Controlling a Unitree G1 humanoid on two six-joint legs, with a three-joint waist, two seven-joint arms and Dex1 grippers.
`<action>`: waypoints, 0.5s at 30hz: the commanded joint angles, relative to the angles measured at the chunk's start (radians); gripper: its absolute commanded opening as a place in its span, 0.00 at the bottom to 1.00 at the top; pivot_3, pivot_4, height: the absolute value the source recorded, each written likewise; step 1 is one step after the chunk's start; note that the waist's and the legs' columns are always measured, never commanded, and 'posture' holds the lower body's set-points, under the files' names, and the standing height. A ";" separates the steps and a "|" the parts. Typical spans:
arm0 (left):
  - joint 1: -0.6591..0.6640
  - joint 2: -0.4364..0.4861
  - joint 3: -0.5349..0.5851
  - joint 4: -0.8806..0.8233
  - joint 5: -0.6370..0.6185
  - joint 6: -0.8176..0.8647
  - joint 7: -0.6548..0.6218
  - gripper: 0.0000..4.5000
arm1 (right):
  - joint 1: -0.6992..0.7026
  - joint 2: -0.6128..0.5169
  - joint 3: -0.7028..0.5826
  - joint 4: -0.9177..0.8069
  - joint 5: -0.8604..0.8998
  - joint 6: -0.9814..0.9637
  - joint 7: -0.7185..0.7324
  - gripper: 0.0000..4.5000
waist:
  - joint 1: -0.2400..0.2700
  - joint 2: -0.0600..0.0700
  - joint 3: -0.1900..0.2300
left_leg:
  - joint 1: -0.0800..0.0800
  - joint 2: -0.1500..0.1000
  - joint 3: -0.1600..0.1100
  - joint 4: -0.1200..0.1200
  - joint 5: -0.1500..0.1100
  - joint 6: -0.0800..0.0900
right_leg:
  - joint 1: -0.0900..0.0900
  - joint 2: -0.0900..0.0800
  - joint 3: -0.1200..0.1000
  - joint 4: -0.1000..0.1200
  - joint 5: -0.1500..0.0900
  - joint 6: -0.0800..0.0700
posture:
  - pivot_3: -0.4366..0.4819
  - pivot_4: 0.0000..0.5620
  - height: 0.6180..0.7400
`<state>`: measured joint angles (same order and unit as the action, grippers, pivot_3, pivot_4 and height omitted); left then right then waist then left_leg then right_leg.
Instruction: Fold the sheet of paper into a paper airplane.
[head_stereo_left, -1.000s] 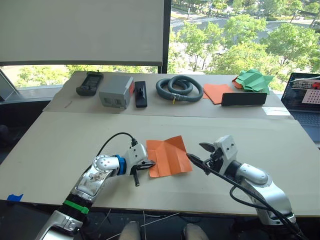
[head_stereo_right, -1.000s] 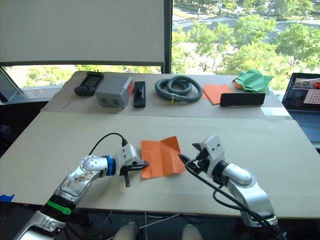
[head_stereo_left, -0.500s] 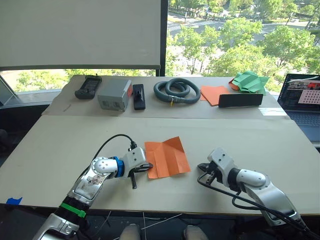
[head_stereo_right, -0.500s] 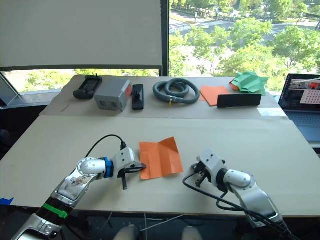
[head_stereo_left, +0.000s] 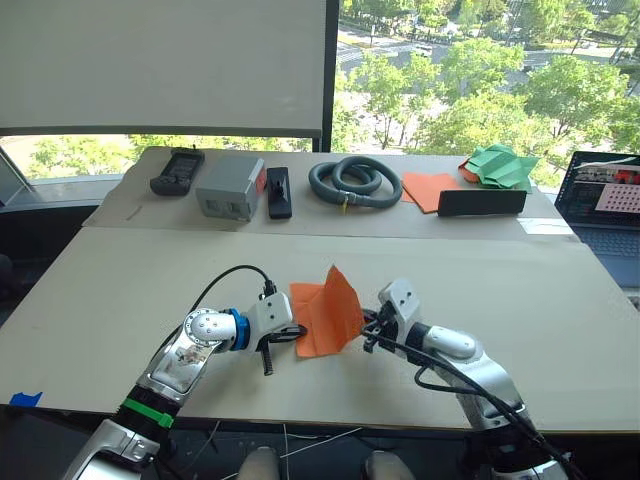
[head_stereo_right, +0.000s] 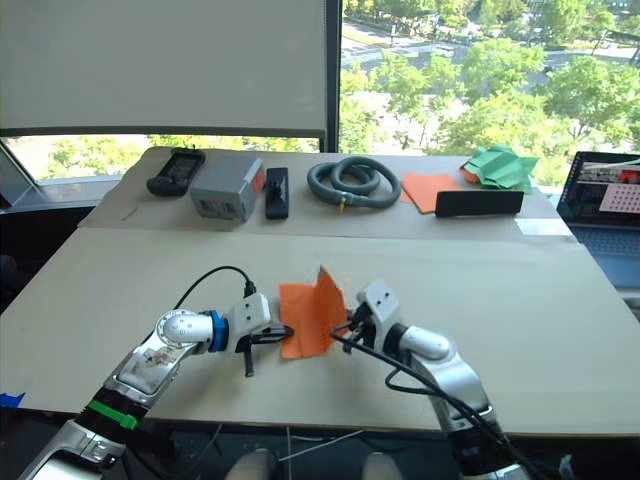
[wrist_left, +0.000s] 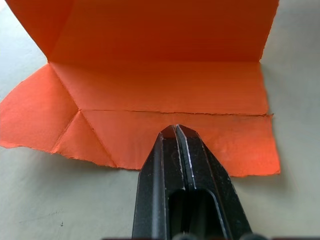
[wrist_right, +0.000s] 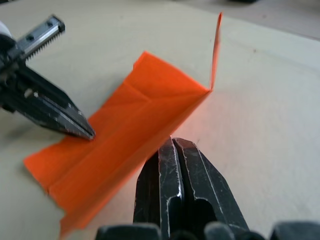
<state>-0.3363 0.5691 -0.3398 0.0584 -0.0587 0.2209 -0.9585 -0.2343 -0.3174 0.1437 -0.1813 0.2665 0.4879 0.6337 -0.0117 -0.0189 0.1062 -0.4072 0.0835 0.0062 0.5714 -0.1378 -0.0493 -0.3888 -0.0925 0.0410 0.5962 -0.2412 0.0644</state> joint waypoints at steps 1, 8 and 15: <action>0.030 0.022 -0.038 0.087 0.062 0.029 -0.005 0.00 | -0.032 0.033 0.036 -0.058 0.032 0.008 0.015 0.01 | 0.000 0.000 0.000 | 0.000 0.000 0.000 0.000 0.000 0.000 | 0.000 0.000 0.000 0.000 0.000 0.000 | 0.48 0.27 0.79; 0.053 0.044 0.021 0.025 0.031 0.066 0.016 0.00 | -0.060 0.079 0.166 0.107 -0.082 -0.002 -0.031 0.01 | -0.002 0.000 0.000 | 0.000 0.000 0.000 0.000 -0.001 0.001 | 0.000 0.000 0.000 0.000 0.000 -0.001 | 0.48 0.27 0.79; 0.092 0.106 0.225 -0.136 -0.130 0.204 0.007 0.00 | -0.080 0.083 0.193 0.199 -0.118 0.002 -0.023 0.01 | -0.011 0.000 0.002 | 0.000 0.001 0.000 -0.001 -0.001 0.002 | -0.005 0.001 0.000 0.005 -0.001 -0.003 | 0.48 0.27 0.79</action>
<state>-0.2417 0.6571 -0.1710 -0.0394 -0.1500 0.3830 -0.9528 -0.3111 -0.2285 0.3333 -0.0005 0.1669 0.4851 0.6083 -0.0227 -0.0193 0.1084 -0.4071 0.0848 0.0058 0.5704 -0.1390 -0.0477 -0.3944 -0.0920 0.0403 0.6021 -0.2428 0.0611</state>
